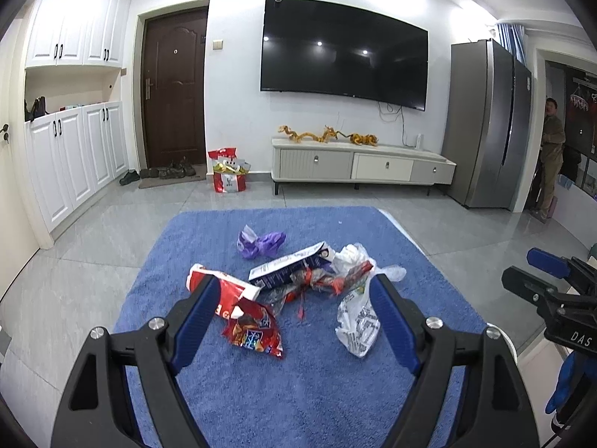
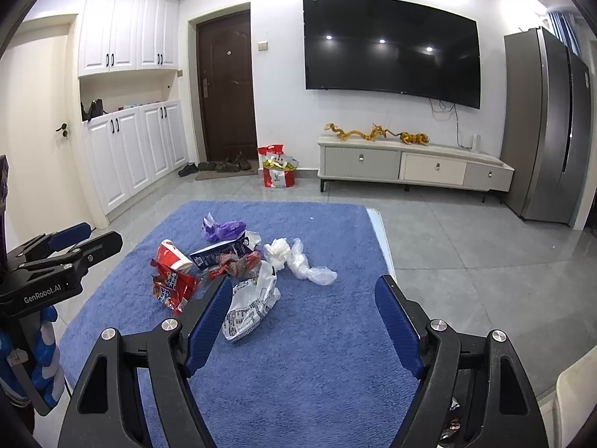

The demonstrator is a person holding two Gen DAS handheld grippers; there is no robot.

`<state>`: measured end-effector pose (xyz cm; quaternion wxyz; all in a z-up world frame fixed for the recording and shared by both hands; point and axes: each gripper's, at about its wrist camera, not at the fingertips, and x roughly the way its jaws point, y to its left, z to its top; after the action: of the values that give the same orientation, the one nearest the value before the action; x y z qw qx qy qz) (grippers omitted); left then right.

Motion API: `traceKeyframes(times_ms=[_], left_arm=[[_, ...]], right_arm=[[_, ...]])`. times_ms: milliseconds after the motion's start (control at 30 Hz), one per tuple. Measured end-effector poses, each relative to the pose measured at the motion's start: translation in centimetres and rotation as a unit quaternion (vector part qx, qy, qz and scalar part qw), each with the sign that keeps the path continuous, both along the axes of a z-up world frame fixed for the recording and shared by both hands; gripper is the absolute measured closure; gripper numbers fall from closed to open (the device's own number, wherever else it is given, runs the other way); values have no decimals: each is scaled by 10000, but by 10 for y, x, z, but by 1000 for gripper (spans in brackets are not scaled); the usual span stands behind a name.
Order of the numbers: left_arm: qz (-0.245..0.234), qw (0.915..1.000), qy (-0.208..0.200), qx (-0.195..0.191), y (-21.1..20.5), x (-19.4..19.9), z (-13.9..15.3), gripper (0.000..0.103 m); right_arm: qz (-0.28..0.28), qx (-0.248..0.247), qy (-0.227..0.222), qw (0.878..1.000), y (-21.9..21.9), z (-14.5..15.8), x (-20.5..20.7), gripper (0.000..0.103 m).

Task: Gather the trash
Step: 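Move both open tools back toward the wrappers on the rug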

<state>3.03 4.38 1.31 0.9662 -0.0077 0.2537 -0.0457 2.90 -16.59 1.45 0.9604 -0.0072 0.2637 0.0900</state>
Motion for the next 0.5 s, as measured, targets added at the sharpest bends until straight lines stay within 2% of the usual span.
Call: traceKeyframes(times_ms=[500], left_arm=[[-8, 9993, 359, 34, -1, 5, -22, 22]], right_arm=[[56, -10, 219, 9997, 5, -19, 7, 25]])
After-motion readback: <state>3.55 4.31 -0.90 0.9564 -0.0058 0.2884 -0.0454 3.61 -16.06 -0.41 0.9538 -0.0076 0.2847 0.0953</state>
